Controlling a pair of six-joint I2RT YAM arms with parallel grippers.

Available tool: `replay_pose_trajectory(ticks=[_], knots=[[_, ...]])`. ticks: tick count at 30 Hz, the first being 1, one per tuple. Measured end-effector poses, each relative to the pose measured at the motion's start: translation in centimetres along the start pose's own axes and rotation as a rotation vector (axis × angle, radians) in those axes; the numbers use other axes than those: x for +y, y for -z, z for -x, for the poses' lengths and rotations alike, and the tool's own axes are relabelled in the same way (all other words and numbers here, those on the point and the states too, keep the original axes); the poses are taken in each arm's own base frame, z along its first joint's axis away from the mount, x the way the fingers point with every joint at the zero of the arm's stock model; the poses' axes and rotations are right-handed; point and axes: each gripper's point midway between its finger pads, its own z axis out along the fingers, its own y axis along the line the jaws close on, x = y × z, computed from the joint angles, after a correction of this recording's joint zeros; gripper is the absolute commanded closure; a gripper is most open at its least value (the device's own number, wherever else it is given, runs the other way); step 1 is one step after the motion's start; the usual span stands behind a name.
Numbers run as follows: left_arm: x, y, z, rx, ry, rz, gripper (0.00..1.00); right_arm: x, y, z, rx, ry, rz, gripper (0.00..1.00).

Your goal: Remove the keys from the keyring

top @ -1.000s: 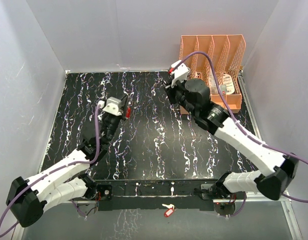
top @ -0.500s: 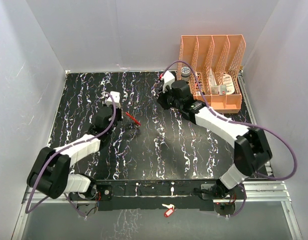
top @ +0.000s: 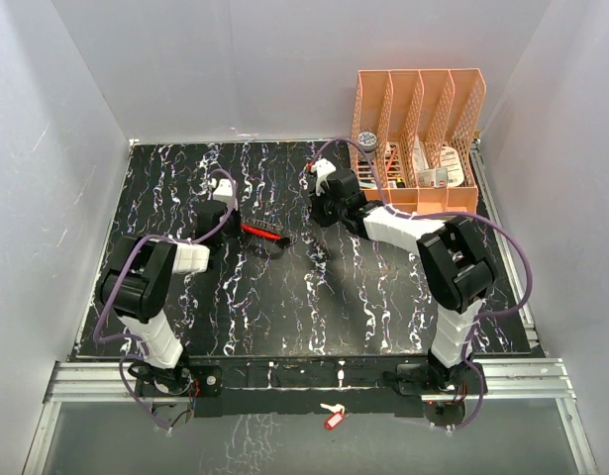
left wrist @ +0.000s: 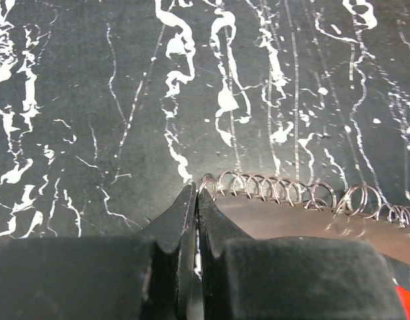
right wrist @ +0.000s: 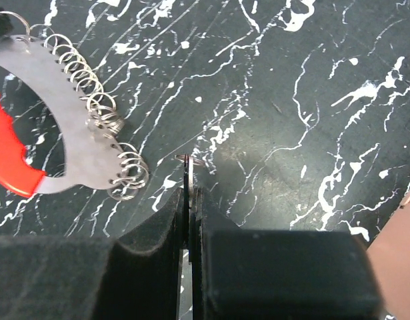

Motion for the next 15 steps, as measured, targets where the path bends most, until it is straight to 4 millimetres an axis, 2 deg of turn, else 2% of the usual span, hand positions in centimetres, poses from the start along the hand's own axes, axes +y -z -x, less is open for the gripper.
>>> replay_pose_trajectory(ticks=[2, 5, 8, 9, 12, 15], knots=[[0.6, -0.5, -0.3, 0.011, 0.005, 0.010, 1.00, -0.6, -0.5, -0.3, 0.006, -0.007, -0.009, 1.00], [1.7, -0.9, 0.3, 0.000, 0.015, 0.031, 1.00, -1.8, -1.3, -0.4, 0.006, -0.020, -0.021, 1.00], [2.4, -1.1, 1.3, -0.018, 0.025, 0.047, 0.81, -3.0, -2.5, -1.0, 0.015, -0.032, -0.036, 1.00], [2.5, -1.2, 1.4, -0.020, 0.028, 0.052, 0.77, -3.3, -2.8, -1.3, 0.024, -0.036, -0.041, 1.00], [2.9, -1.5, 1.3, -0.005, 0.037, 0.067, 0.74, -4.1, -4.0, -2.3, 0.048, -0.045, -0.053, 0.97], [3.0, -1.5, 0.3, 0.033, 0.049, 0.073, 0.72, -4.3, -4.7, -3.4, 0.074, -0.048, -0.057, 0.94]])
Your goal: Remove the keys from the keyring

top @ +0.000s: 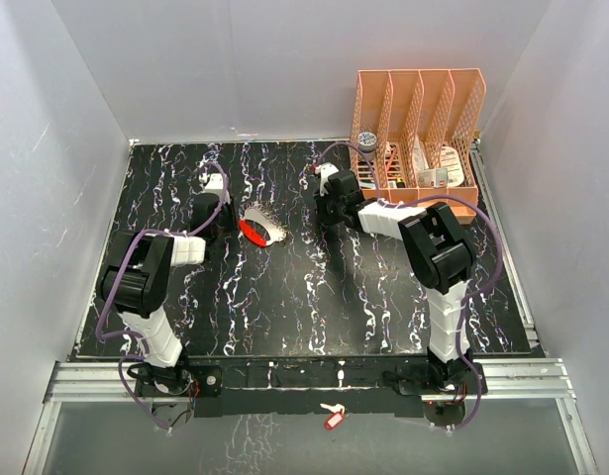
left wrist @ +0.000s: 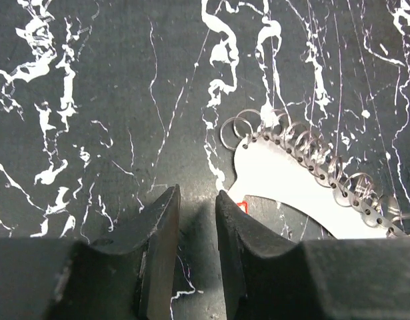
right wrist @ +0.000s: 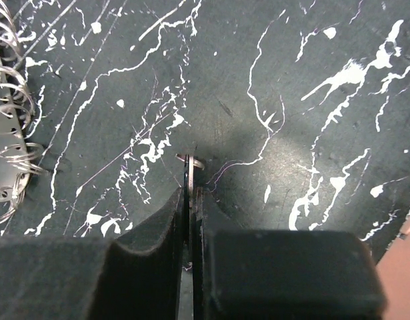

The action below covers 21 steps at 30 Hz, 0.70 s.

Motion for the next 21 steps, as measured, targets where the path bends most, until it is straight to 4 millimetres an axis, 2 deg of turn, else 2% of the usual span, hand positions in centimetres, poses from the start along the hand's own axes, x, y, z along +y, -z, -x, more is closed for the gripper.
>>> replay_pose_trajectory(ticks=[2, 4, 6, 7, 10, 11, 12, 13, 14, 19, 21], knots=[[0.0, 0.1, -0.5, 0.020, 0.013, 0.000, 0.69, -0.1, -0.3, -0.4, 0.011, -0.001, -0.002, 0.89], [-0.1, 0.2, -0.8, 0.026, 0.024, -0.002, 0.68, -0.1, -0.3, -0.3, 0.007, -0.003, -0.004, 0.78], [-0.1, 0.4, -1.3, 0.037, 0.033, -0.003, 0.66, -0.1, -0.3, -0.3, 0.007, -0.006, -0.006, 0.73], [-0.1, 0.5, -1.7, 0.044, 0.036, -0.002, 0.65, -0.1, -0.3, -0.3, 0.007, -0.005, -0.006, 0.66], [0.0, 1.0, -2.2, 0.060, 0.043, 0.001, 0.54, -0.1, -0.3, -0.2, 0.004, -0.007, -0.008, 0.53], [0.0, 1.1, -2.1, 0.062, 0.044, 0.003, 0.46, -0.2, -0.3, -0.2, 0.003, -0.004, -0.008, 0.50], [0.0, 1.3, -1.9, 0.059, 0.047, 0.004, 0.14, -0.2, -0.3, -0.2, 0.002, -0.005, -0.009, 0.49], [0.0, 1.6, -1.5, 0.054, 0.052, 0.004, 0.03, -0.2, -0.3, -0.1, 0.001, -0.004, -0.009, 0.48], [-0.1, 1.9, -1.0, 0.045, 0.047, 0.002, 0.01, -0.2, -0.3, -0.1, 0.001, -0.003, -0.010, 0.48], [-0.7, 4.3, 4.0, -0.052, 0.084, -0.019, 0.01, -0.4, 0.1, 0.0, 0.009, -0.004, -0.029, 0.47], [-0.7, 4.9, 5.8, -0.057, 0.101, -0.002, 0.01, -0.4, 0.9, 0.7, -0.002, -0.003, -0.036, 0.47]])
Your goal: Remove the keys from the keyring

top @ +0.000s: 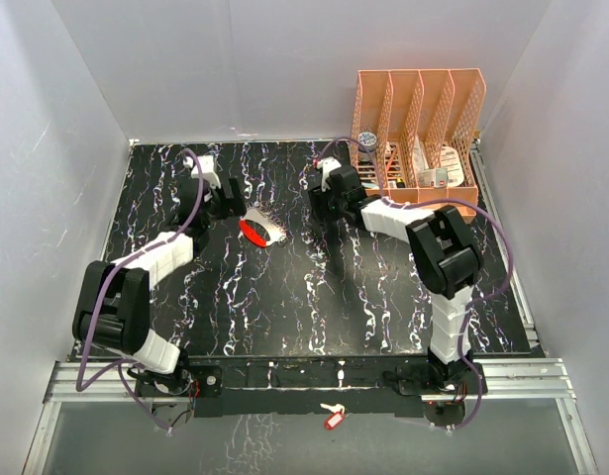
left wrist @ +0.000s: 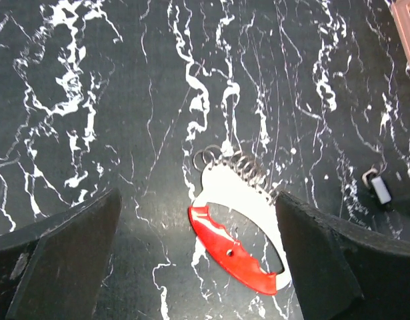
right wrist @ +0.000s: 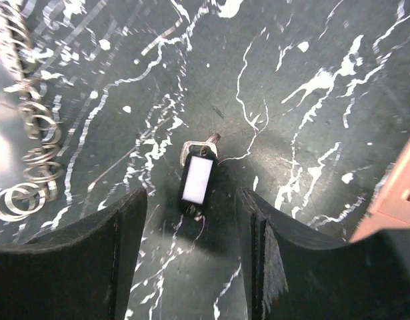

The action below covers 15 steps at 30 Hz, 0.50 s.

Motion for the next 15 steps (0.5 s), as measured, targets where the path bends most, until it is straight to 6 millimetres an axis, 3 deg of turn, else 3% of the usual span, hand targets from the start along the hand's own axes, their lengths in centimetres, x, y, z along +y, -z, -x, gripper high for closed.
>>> replay_pose_trajectory(ticks=[5, 9, 12, 15], knots=[[-0.3, 0.2, 3.2, 0.028, 0.026, 0.036, 0.01, 0.7, 5.0, 4.8, -0.125, -0.007, 0.000, 0.47], [0.0, 2.3, 2.8, 0.035, 0.050, 0.049, 0.01, 1.3, 11.2, 9.2, -0.293, -0.006, 0.000, 0.47], [0.6, 4.4, 2.9, 0.017, 0.058, 0.074, 0.01, 1.3, 15.1, 10.9, -0.395, -0.012, -0.018, 0.47], [1.1, 5.8, 4.2, -0.030, 0.061, 0.107, 0.01, 1.0, 17.5, 10.8, -0.445, -0.025, -0.046, 0.46]])
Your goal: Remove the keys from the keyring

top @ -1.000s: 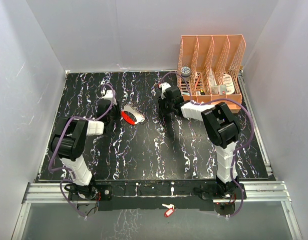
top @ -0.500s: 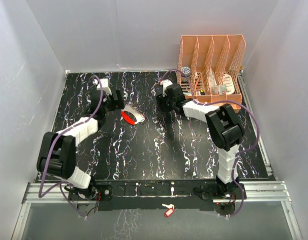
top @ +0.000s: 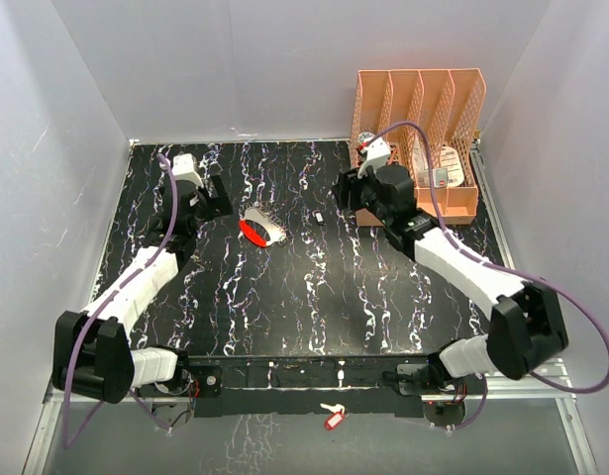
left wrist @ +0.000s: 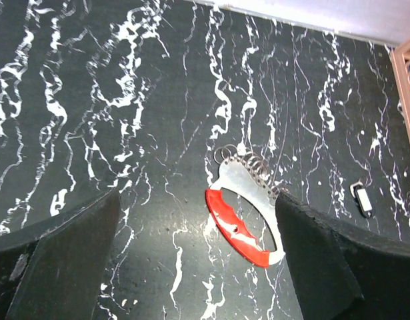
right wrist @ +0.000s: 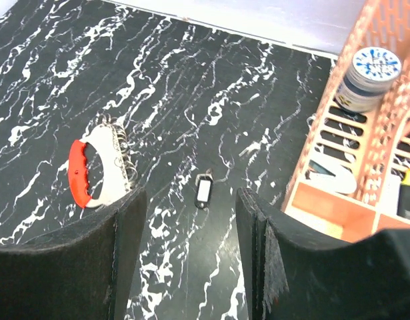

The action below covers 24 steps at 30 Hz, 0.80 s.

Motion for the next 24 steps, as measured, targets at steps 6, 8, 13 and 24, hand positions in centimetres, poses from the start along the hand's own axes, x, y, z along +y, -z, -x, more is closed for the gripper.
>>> replay_pose_trajectory(ticks=[6, 8, 13, 24], knots=[[0.5, 1.4, 1.8, -0.064, 0.006, 0.046, 0.01, -1.6, 3.7, 0.2, -0.050, -0.005, -0.091, 0.42], [0.8, 1.5, 1.8, -0.065, 0.006, 0.061, 0.01, -2.3, 4.9, 0.9, -0.082, -0.009, -0.130, 0.42], [1.0, 2.1, 1.7, -0.067, 0.005, 0.074, 0.01, -4.0, 7.4, 2.9, -0.160, -0.035, -0.231, 0.42], [2.2, 2.7, 1.7, -0.078, 0.022, 0.134, 0.01, -6.8, 10.6, 3.1, -0.218, -0.079, -0.402, 0.42]])
